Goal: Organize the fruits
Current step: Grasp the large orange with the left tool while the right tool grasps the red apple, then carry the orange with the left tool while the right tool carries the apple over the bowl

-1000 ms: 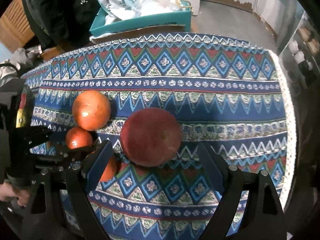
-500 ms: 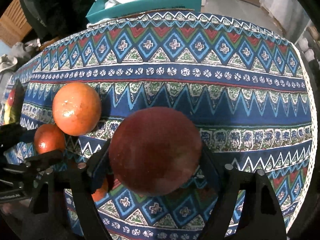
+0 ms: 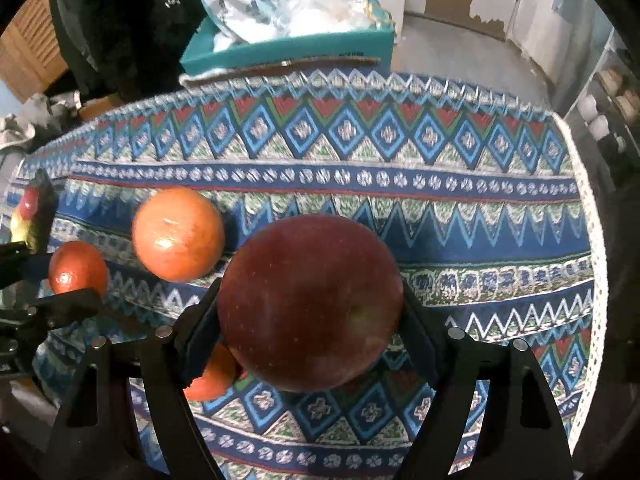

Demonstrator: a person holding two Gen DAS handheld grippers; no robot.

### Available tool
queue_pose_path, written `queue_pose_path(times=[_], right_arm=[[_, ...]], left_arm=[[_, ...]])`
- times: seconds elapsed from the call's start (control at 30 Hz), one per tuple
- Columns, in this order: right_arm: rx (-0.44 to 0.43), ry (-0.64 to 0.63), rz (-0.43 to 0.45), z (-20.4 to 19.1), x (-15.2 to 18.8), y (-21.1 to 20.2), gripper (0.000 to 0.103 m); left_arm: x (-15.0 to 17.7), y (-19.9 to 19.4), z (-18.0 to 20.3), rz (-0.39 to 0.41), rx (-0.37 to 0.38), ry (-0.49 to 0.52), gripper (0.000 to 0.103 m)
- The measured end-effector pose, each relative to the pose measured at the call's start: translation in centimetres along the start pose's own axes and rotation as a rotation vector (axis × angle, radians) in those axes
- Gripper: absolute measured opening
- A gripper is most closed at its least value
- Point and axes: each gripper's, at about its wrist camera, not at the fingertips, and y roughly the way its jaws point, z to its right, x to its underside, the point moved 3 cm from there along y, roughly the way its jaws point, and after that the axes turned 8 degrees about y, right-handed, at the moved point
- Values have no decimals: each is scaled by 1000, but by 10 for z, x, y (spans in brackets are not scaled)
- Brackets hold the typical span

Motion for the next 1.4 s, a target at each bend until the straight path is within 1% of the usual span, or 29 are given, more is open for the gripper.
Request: queue_pose_path(times=[0.27, 0.43, 0.6, 0.93, 1.1, 1.4], right_arm=[[-17, -36, 70, -28, -8, -46, 80], [-46, -56, 110, -44, -9, -74, 80], [-73, -81, 144, -62, -11, -95, 80], [-123, -131, 198, -94, -8, -125, 80], [-140, -155, 209, -111, -11, -135, 80], [-179, -199, 226, -147, -18, -146, 80]], left_arm=[[-3, -42, -1, 84, -23, 12, 48], [-1, -65, 0, 125, -42, 29, 48], [3, -85, 2, 158, -45, 41, 48], [15, -126, -1, 226, -61, 57, 48], [21, -140, -10, 243, -60, 38, 48], [28, -164, -31, 286, -84, 4, 48]])
